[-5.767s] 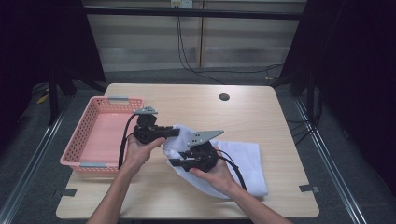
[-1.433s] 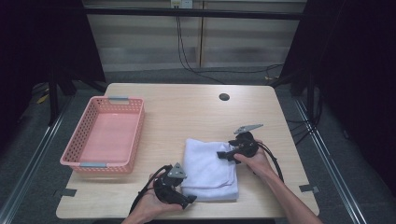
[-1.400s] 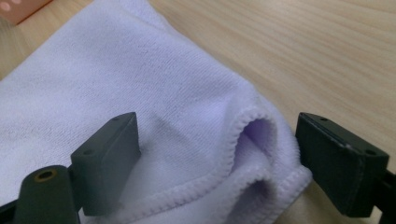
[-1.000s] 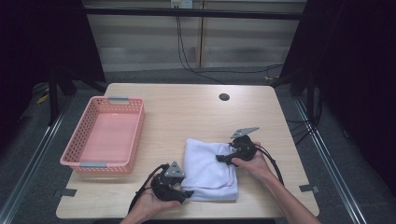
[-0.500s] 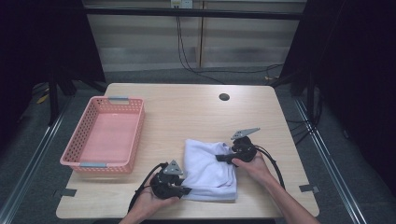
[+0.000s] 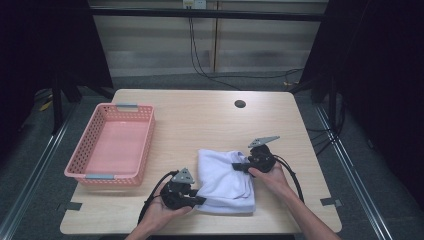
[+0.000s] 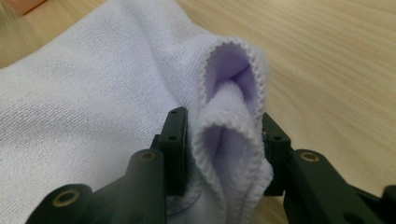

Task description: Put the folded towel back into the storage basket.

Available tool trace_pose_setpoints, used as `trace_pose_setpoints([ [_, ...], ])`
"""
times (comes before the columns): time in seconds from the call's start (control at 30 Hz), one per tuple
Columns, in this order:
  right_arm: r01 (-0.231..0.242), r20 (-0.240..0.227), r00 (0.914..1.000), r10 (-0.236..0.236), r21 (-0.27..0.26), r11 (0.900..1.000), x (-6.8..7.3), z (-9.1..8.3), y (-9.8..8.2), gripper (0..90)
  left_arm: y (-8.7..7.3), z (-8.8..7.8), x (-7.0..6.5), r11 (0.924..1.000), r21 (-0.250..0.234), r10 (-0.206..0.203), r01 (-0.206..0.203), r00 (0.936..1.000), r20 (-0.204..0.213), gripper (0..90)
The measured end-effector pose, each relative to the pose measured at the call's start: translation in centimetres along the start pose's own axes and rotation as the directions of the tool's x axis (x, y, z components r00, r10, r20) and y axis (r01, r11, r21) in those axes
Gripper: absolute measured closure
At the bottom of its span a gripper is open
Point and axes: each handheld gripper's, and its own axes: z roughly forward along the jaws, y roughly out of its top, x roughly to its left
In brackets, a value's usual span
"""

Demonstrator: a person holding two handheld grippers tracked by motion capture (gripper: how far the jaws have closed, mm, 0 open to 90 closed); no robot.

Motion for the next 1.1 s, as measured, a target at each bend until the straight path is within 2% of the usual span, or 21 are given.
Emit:
trace_pose_setpoints([
  [0.2,-0.013,0.011,0.9999,0.013,-0.029,0.999,-0.1,-1.2,0.8,64.0,1.0,-0.9,0.0,0.9974,-0.073,-0.004,0.005,1.0000,0.007,69.4],
  [0.43,-0.017,0.011,0.9998,0.018,-0.056,0.998,-0.6,-2.2,1.7,64.2,1.9,-1.2,0.2,0.9940,-0.109,-0.006,0.009,0.9997,0.024,69.3],
  [0.5,-0.011,0.002,0.9999,0.011,-0.058,0.998,-0.7,-2.3,2.0,64.2,2.2,-1.5,0.1,0.9930,-0.118,0.009,-0.007,0.9999,0.012,69.2],
  [0.67,-0.019,-0.008,0.9998,0.018,-0.076,0.997,-0.7,-2.6,2.8,64.2,2.7,-2.6,0.4,0.9868,-0.162,-0.004,0.006,0.9999,0.011,69.2],
  [0.83,-0.001,-0.011,0.9999,0.000,-0.105,0.994,-0.6,-3.1,4.0,63.9,3.2,-3.4,0.4,0.9812,-0.193,-0.004,0.005,1.0000,0.006,69.2],
  [0.97,0.007,-0.014,0.9999,-0.008,-0.117,0.993,-0.5,-3.3,4.7,64.0,3.6,-4.1,0.5,0.9781,-0.208,-0.009,0.009,1.0000,0.001,69.3],
  [1.1,0.003,-0.014,0.9999,-0.005,-0.125,0.992,-0.6,-3.4,5.5,64.1,4.0,-4.5,0.6,0.9757,-0.219,0.004,-0.008,0.9998,-0.019,69.2],
])
